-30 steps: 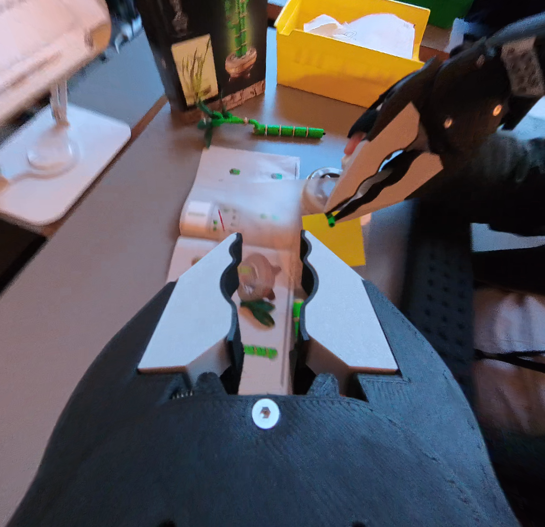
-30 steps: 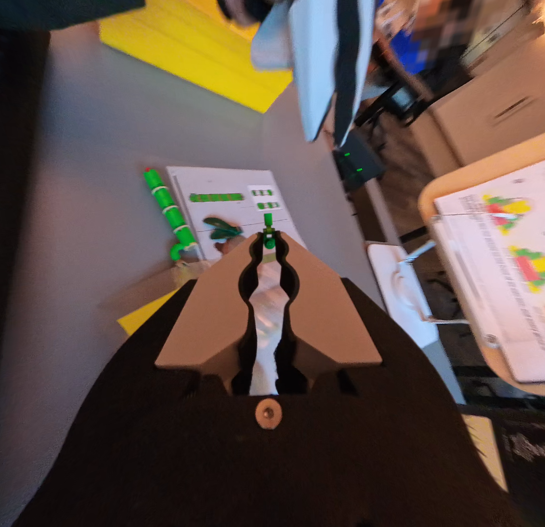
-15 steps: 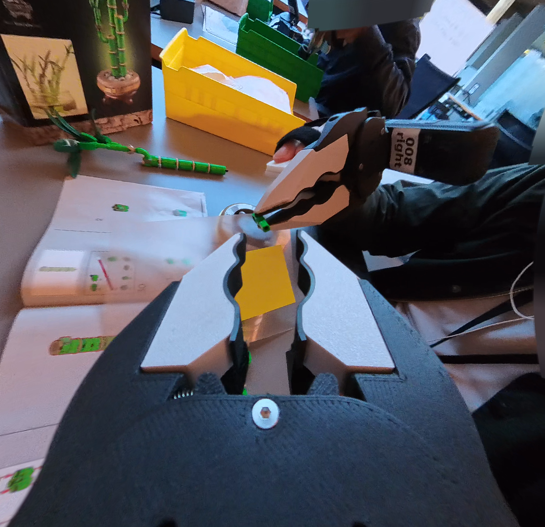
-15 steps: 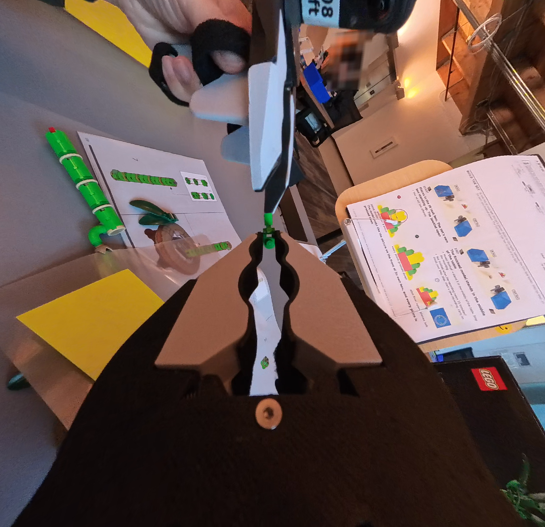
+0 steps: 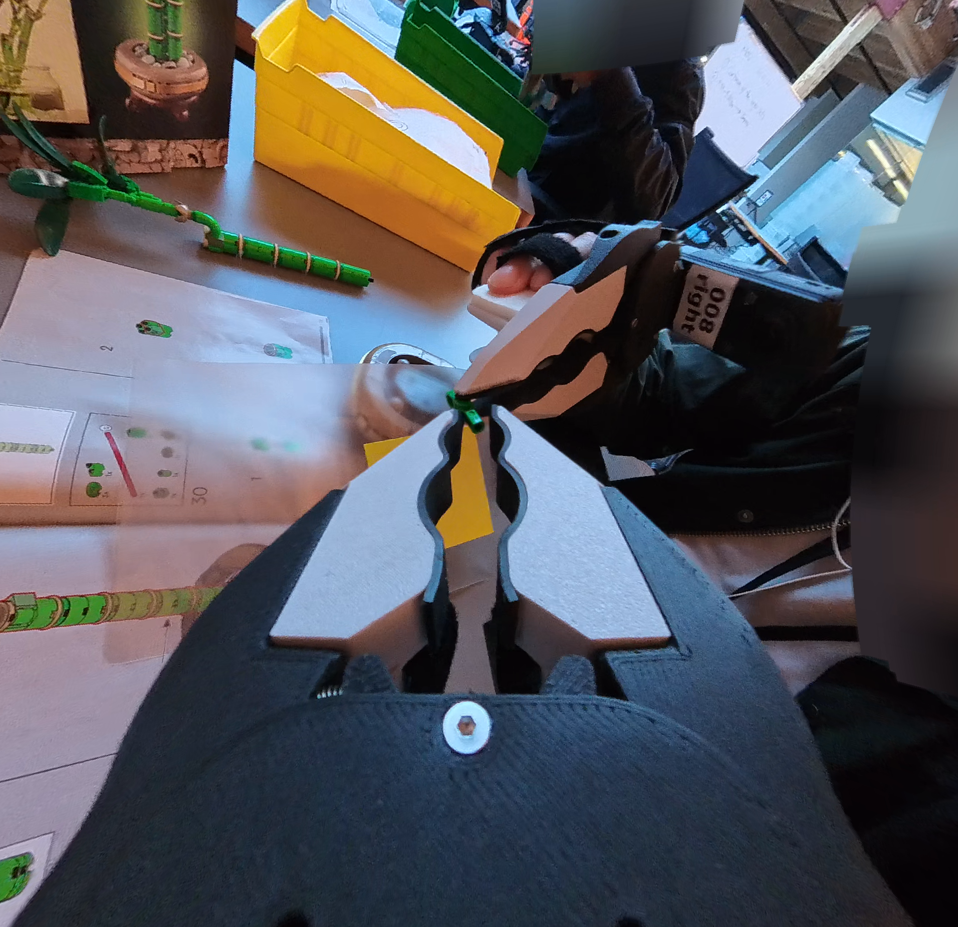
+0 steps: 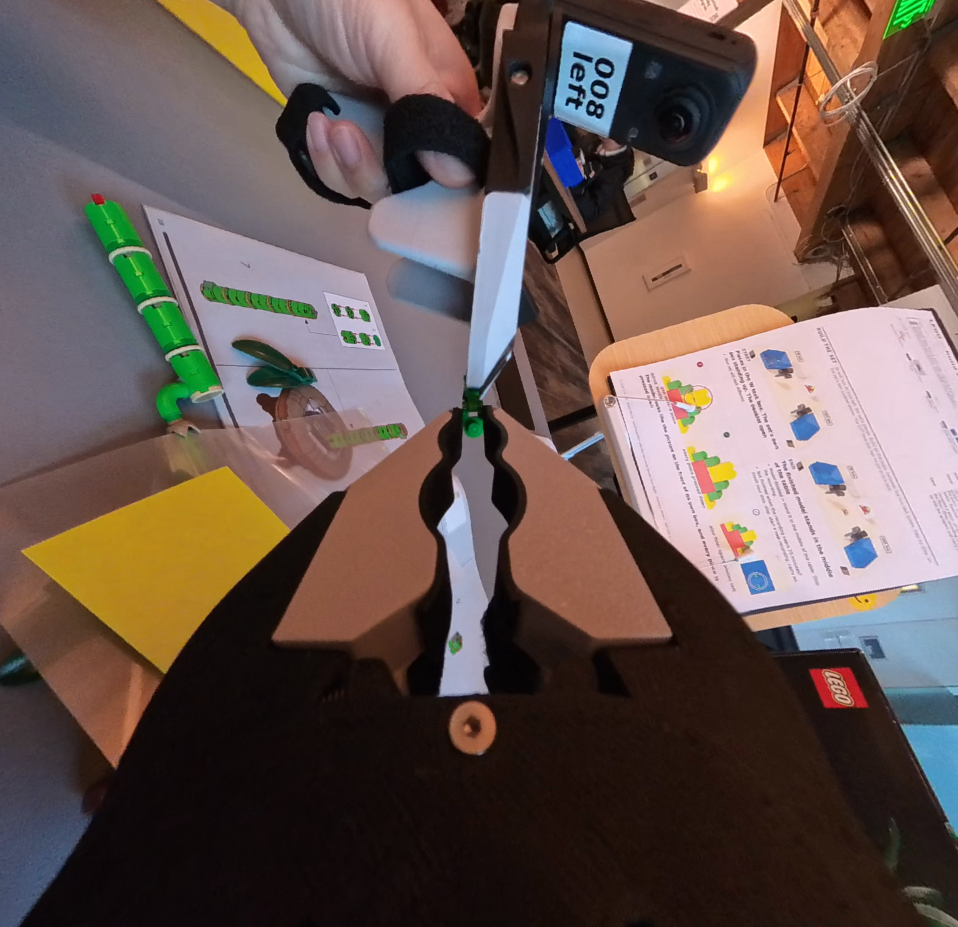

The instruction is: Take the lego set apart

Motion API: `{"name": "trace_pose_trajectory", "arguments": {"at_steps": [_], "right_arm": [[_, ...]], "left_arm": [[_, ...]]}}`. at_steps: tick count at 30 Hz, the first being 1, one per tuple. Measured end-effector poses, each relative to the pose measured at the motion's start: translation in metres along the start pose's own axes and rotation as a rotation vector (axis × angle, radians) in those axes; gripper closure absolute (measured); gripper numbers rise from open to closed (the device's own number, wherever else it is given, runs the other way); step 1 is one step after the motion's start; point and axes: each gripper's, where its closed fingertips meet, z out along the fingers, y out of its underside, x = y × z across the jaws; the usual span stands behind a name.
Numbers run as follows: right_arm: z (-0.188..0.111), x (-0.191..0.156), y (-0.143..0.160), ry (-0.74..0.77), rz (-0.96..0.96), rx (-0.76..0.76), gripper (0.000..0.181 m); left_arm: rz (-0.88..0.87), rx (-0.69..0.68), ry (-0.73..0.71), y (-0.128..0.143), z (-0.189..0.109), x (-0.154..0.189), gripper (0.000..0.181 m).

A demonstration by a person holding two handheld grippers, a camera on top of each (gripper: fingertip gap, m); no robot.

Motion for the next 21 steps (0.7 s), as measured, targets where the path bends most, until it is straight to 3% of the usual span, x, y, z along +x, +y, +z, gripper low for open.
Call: {"name": "trace_pose_trajectory", "arguments": {"at_steps": [4, 8, 12, 17, 21], "right_arm": [[-0.009, 0.010, -0.015, -0.034, 0.200, 0.163, 0.175], [-0.045, 0.028, -0.061, -0.245, 0.630, 0.584, 0.175], [-0.080, 0.048, -0.080, -0.360, 0.808, 0.847, 0.175], [-0.075, 0.045, -0.078, -0.382, 0.835, 0.823, 0.175], [-0.045, 0.047, -0.047, -0.111, 0.633, 0.512, 0.175]], "left_arm": [[-0.056, 0.137, 0.175, -0.026, -0.016, 0.028, 0.153], [0.039, 0.232, 0.263, -0.044, -0.030, 0.059, 0.173], [0.168, 0.227, 0.262, -0.046, -0.027, 0.087, 0.166], [0.305, 0.220, 0.175, -0.046, -0.019, 0.097, 0.171], [0.341, 0.206, -0.010, -0.045, -0.018, 0.074, 0.164]]}}
